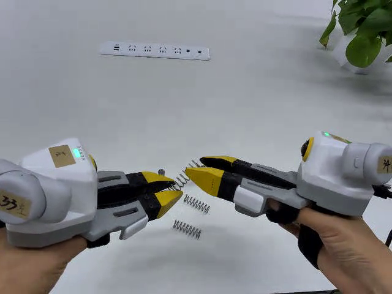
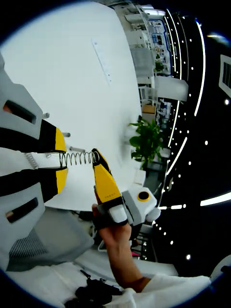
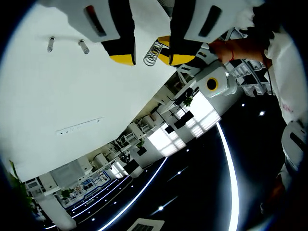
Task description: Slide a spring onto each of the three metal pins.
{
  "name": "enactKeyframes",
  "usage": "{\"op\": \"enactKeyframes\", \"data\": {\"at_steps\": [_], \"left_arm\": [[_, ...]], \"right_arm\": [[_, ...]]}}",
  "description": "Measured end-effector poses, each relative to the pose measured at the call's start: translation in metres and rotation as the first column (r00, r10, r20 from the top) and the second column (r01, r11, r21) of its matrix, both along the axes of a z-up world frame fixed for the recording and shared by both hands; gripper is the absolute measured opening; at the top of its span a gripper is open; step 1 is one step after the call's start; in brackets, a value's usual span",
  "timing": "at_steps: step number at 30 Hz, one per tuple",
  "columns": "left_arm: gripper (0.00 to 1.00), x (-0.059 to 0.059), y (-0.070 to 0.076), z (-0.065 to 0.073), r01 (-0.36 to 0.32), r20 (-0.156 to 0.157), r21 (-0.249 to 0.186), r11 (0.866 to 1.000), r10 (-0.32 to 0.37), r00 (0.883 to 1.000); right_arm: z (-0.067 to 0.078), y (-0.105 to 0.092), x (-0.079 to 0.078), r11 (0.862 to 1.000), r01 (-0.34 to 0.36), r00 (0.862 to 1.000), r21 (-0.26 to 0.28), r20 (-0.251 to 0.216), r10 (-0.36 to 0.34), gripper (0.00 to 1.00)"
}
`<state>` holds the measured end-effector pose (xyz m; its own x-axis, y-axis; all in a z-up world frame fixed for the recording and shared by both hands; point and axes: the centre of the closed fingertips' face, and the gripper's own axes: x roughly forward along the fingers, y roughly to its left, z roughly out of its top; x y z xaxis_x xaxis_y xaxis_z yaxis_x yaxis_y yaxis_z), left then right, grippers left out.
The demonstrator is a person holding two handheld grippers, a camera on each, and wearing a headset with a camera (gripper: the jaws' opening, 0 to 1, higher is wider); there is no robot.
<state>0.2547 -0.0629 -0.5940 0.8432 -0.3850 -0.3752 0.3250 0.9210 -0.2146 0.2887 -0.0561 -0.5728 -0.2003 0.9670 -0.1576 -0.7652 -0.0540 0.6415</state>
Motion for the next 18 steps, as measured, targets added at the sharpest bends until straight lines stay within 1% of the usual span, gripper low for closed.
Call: {"op": "enactKeyframes", "data": {"at_steps": [2, 5, 9, 12, 14, 16, 18], "left_arm": [[0.1, 0.001, -0.001, 0.003, -0.001, 0.01, -0.007, 1.0, 0.001, 1.0], [0.1, 0.003, -0.003, 0.009, -0.002, 0.032, -0.029, 1.0, 0.003, 0.999], [0.1, 0.004, -0.005, 0.011, 0.005, 0.04, -0.031, 0.999, -0.004, 0.999], [0.1, 0.004, -0.006, 0.012, 0.006, 0.045, -0.037, 0.999, -0.004, 0.999], [0.1, 0.005, -0.006, 0.013, 0.006, 0.046, -0.042, 0.999, -0.004, 0.999], [0.1, 0.005, -0.007, 0.013, 0.008, 0.049, -0.043, 0.999, -0.006, 0.999], [0.1, 0.005, -0.008, 0.013, 0.012, 0.049, -0.044, 0.999, -0.01, 0.999]], "right_arm": [[0.001, 0.001, -0.003, 1.0, -0.003, 1.0, 0.001, 0.001, 0.003, 0.27], [0.003, 0.002, -0.008, 1.0, -0.011, 1.0, 0.006, -0.009, 0.011, 0.23], [0.006, 0.002, -0.008, 1.0, -0.009, 1.0, 0.014, -0.02, 0.009, 0.16], [0.007, 0.002, -0.007, 1.0, -0.006, 1.0, 0.014, -0.016, 0.006, 0.13], [0.009, 0.002, -0.008, 1.0, -0.009, 1.0, 0.014, -0.016, 0.01, 0.13], [0.011, 0.002, -0.009, 1.0, -0.014, 1.0, 0.016, 0.001, 0.014, 0.12], [0.013, 0.003, -0.01, 1.0, -0.022, 1.0, 0.015, 0.007, 0.022, 0.12]]}}
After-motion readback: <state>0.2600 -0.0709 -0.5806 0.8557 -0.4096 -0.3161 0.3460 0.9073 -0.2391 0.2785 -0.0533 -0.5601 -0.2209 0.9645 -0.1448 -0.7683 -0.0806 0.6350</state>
